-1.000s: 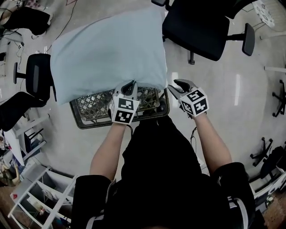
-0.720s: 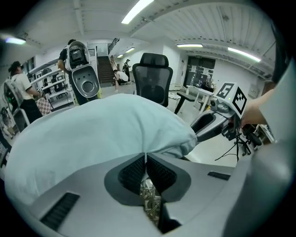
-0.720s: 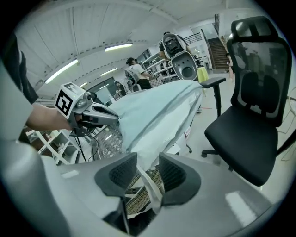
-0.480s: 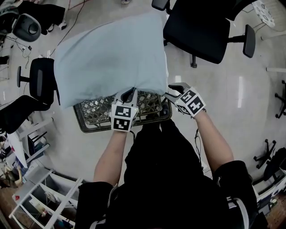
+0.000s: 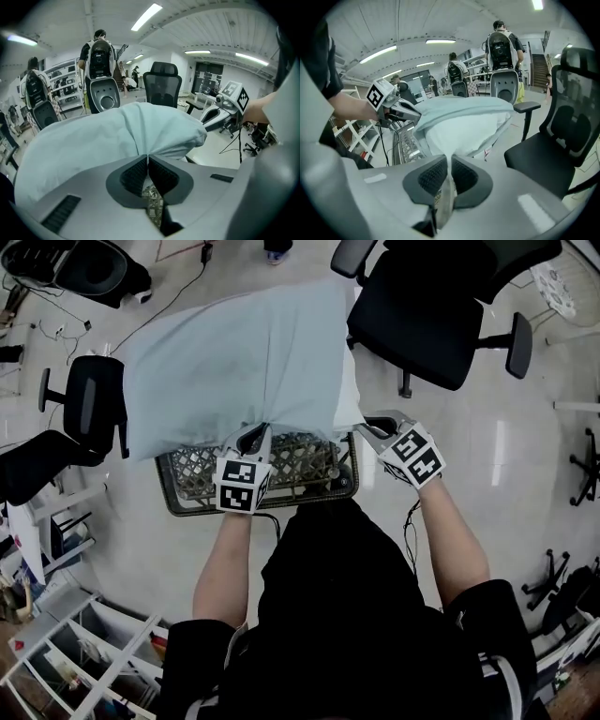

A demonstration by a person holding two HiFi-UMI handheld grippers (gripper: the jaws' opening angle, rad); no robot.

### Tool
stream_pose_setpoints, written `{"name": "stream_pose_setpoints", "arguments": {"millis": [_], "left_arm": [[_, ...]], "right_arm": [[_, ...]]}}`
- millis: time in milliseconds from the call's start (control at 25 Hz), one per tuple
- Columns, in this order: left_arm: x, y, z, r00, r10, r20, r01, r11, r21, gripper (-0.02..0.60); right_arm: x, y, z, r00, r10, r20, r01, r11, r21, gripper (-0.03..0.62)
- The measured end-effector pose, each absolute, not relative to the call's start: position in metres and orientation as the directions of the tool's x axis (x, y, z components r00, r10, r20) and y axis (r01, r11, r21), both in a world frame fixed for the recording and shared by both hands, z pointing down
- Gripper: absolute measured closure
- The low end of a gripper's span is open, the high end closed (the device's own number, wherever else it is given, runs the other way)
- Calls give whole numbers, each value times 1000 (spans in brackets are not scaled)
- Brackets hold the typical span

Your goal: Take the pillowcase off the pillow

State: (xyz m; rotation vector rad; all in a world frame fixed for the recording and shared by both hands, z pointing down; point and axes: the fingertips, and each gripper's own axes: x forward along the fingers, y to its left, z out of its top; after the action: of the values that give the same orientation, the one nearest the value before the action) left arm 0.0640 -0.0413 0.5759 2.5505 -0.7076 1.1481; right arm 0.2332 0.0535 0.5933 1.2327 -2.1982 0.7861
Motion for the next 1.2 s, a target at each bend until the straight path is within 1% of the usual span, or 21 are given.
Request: {"name": "stream_pose_setpoints", "arguments": {"millis": [160,240,320,400,440,520,600,680,720,840,1080,1200], "left_arm": [[52,-56,560,557,-382,738,-551,-835,-16,575],[64,-44,552,572,-377,728,-515,-856,-39,575],[92,-21,541,624,-350,698,-451,-891,-44,563],[119,-1,533,677,-319,664,-407,-913,-24,464],[130,4,532,689,-309,655,-399,-917,-13,438],[141,8,537,686,-304,661,-400,-917,-7,428],[141,6,544,662,-306,684,-399,-917,-24,434],[131,5,549,630,-306,713,-380,-923,-61,532],[125,6,552,615,-306,727,-368,-926,-79,562],[100,6,562,581,-304,755,-372,-924,-85,568],[50,5,581,555,-280,784,-487,-873,34,568],[48,15,579,571,-286,769,-523,-849,72,566]], "right_arm": [[237,43,571,-482,-604,634,-871,410,-272,559],[230,39,562,-483,-602,635,-867,430,-252,559],[221,36,554,-484,-607,630,-864,445,-236,559],[213,36,550,-490,-610,623,-862,445,-242,559],[210,38,548,-495,-608,621,-860,446,-248,559],[204,45,546,-502,-603,619,-855,453,-253,559],[201,51,546,-499,-604,622,-857,451,-250,559],[201,55,547,-497,-610,617,-861,435,-264,559],[201,58,548,-500,-611,613,-861,428,-275,559],[197,69,557,-515,-601,611,-853,426,-301,558],[185,93,580,-555,-575,601,-832,394,-391,557],[176,101,583,-556,-566,609,-831,395,-391,557]]}}
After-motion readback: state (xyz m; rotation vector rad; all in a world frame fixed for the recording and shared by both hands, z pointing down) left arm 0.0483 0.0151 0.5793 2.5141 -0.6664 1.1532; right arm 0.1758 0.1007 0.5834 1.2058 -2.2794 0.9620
